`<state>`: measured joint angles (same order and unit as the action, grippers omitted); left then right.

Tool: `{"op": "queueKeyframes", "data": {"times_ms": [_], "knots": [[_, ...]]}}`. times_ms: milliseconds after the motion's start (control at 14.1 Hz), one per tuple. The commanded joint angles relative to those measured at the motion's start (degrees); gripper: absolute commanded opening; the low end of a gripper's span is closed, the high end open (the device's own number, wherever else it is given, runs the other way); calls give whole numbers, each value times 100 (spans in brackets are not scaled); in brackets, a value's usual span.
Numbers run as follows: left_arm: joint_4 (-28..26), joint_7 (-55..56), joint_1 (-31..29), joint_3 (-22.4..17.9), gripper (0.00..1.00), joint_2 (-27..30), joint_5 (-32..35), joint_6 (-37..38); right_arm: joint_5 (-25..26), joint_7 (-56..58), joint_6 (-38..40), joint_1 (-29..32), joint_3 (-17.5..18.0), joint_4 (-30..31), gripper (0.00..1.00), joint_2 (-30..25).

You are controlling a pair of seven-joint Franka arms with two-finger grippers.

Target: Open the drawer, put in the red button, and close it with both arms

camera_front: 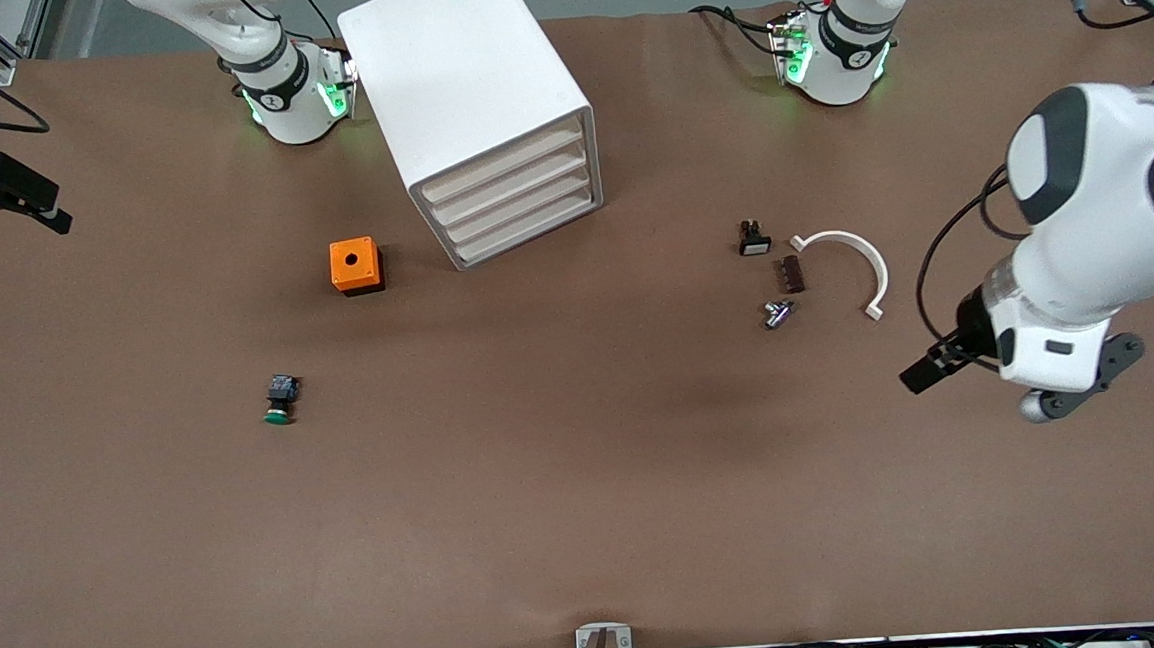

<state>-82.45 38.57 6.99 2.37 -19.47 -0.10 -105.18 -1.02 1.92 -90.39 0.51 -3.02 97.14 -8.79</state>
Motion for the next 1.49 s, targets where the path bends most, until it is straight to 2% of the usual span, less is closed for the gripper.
{"op": "queueKeyframes", "data": {"times_ms": [0, 354, 566, 778, 920, 1061, 1273, 1415], "knots": [[-104, -524, -294, 53, 100, 452, 106, 235, 102, 45, 57, -33, -5, -116, 100, 61], [-122, -2061, -796, 71, 100, 848, 71, 814, 102, 45, 57, -33, -5, -116, 100, 70], [-70, -2309, -866, 44, 100, 962, 124, 833, 111, 45, 48, -68, -5, -116, 100, 87], [150, -3292, -1121, 80, 100, 954, 247, 833, 111, 45, 48, -77, 4, -125, 100, 88], [159, -3479, -1112, 71, 100, 989, 299, 920, 102, 45, 57, -121, 4, -125, 100, 96], [133, -3471, -903, 1, 100, 1155, 308, 1035, 93, 45, 57, -148, 4, -125, 100, 96], [-130, -3515, -253, -736, 100, 1498, 212, 1325, 102, 28, 48, -156, -5, -160, 100, 96], [-367, -3515, 11, -852, 100, 1761, 212, 1325, 102, 37, 57, -139, -5, -196, 100, 96]]}}
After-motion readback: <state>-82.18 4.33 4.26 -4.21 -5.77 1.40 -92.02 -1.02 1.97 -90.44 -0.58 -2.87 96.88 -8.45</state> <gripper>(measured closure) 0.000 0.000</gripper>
